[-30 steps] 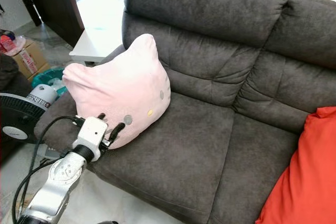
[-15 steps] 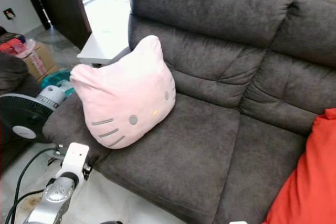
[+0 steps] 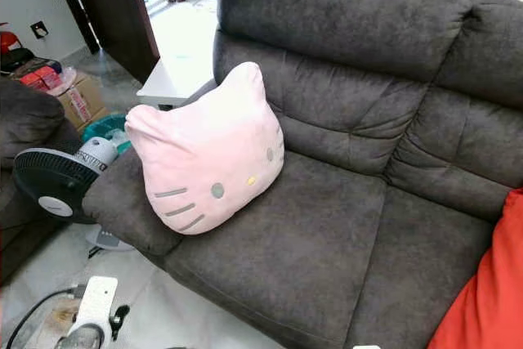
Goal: Move the pillow to the sofa from floor
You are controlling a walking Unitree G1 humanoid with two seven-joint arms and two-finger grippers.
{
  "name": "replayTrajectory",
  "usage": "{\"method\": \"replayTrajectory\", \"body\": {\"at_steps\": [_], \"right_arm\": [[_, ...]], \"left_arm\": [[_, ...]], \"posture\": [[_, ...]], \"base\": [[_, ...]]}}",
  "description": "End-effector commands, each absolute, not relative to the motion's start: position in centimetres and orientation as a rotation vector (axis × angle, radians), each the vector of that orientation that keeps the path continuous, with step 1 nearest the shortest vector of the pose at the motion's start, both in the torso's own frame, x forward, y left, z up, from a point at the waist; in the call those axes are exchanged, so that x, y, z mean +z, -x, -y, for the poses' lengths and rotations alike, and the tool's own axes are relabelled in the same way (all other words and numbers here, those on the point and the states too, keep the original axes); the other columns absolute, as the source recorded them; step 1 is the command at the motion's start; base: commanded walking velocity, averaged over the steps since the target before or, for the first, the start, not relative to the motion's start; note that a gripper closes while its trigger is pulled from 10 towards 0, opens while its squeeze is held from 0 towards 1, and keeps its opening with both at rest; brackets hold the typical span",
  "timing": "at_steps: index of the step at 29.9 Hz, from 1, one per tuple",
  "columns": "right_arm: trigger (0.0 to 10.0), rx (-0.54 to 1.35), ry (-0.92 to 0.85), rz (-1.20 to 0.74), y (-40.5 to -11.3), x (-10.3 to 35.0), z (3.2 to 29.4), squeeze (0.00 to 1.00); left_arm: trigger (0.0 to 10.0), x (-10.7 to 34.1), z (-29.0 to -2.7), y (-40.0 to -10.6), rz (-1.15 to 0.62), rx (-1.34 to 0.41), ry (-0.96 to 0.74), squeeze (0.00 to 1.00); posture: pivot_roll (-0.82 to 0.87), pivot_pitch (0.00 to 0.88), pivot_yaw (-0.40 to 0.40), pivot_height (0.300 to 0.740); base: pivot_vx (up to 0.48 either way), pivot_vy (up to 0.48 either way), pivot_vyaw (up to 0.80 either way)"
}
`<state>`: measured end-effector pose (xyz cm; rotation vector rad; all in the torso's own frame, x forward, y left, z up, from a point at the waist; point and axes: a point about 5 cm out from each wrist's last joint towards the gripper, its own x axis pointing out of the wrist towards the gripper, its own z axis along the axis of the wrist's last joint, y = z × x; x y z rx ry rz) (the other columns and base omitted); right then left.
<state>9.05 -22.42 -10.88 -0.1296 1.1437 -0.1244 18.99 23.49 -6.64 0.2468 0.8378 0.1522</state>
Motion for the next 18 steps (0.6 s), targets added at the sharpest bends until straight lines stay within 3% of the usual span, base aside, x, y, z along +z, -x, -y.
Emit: {"method": "replayTrajectory", "body": {"at_steps": [1, 18], "right_arm": [[10.0, -0.150, 0.099, -1.148, -8.58, -10.95, 22.51, 0.00], [10.0, -0.164, 0.009, -1.113, -8.51, -10.98, 22.03, 0.00]], "left_arm": [[10.0, -7.06, -23.17, -18.60, -0.864, 0.163, -0.240, 0.00], [10.0, -7.41, -22.93, -18.35, -0.891, 0.114, -0.293, 0.00]], "posture": [[0.15, 0.044, -0.010, 0.740], [0.11, 0.011, 0.013, 0.740]], "base": [[0.000, 0.000, 0.00], [0.000, 0.000, 0.00]]}}
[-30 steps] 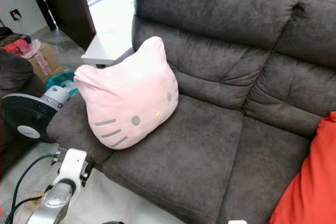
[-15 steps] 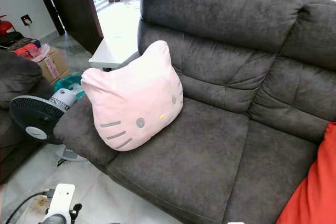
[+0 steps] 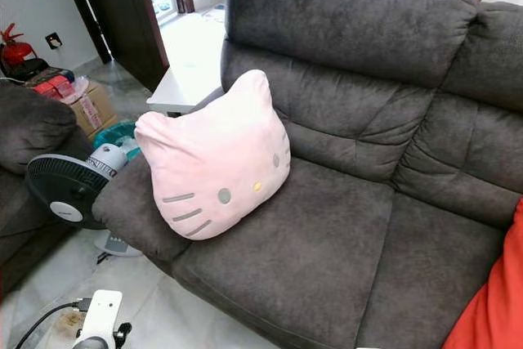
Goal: Move the pillow to the sofa from floor
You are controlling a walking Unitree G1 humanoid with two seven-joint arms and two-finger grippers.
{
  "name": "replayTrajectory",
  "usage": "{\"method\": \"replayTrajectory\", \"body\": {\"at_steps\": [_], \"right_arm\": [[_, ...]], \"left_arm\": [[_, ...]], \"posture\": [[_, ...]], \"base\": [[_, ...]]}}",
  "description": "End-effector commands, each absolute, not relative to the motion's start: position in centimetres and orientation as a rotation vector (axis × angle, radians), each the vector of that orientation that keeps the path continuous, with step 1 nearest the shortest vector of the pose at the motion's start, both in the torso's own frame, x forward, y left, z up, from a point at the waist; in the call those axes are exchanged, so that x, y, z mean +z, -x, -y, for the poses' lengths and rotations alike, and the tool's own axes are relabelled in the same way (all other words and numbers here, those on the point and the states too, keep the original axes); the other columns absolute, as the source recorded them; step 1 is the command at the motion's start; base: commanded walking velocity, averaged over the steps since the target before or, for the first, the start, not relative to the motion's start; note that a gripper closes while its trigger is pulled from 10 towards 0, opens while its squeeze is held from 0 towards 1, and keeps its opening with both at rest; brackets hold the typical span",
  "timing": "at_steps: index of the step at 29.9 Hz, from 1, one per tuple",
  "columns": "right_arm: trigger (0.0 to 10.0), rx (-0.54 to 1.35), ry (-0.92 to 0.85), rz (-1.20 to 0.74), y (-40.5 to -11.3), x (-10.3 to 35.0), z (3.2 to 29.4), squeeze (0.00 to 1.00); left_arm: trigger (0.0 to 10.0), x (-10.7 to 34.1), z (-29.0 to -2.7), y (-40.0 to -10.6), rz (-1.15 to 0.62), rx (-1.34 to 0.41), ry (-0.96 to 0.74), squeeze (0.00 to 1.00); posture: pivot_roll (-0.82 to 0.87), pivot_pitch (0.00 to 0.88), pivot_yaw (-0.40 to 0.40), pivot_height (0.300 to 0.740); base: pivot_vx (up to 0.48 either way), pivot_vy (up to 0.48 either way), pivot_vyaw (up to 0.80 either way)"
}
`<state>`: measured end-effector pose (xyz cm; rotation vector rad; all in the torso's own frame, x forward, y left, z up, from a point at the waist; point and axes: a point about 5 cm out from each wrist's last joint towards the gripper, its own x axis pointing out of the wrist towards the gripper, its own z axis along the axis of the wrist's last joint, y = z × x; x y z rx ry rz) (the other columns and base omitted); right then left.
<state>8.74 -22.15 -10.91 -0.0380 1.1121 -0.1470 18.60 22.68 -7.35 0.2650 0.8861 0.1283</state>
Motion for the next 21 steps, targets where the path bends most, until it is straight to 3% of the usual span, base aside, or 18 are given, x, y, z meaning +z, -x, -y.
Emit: {"method": "replayTrajectory", "body": {"at_steps": [1, 21], "right_arm": [[10.0, -0.164, 0.011, -1.115, -8.46, -10.99, 22.07, 0.00], [10.0, -0.151, -0.026, -1.091, -8.32, -10.97, 21.87, 0.00]], "left_arm": [[10.0, -7.46, -22.89, -18.27, -0.893, 0.113, -0.293, 0.00], [10.0, -7.64, -22.82, -17.96, -0.904, 0.093, -0.276, 0.00]], "posture": [[0.11, 0.008, 0.011, 0.740], [0.12, 0.027, 0.006, 0.740]], "base": [[0.000, 0.000, 0.00], [0.000, 0.000, 0.00]]}}
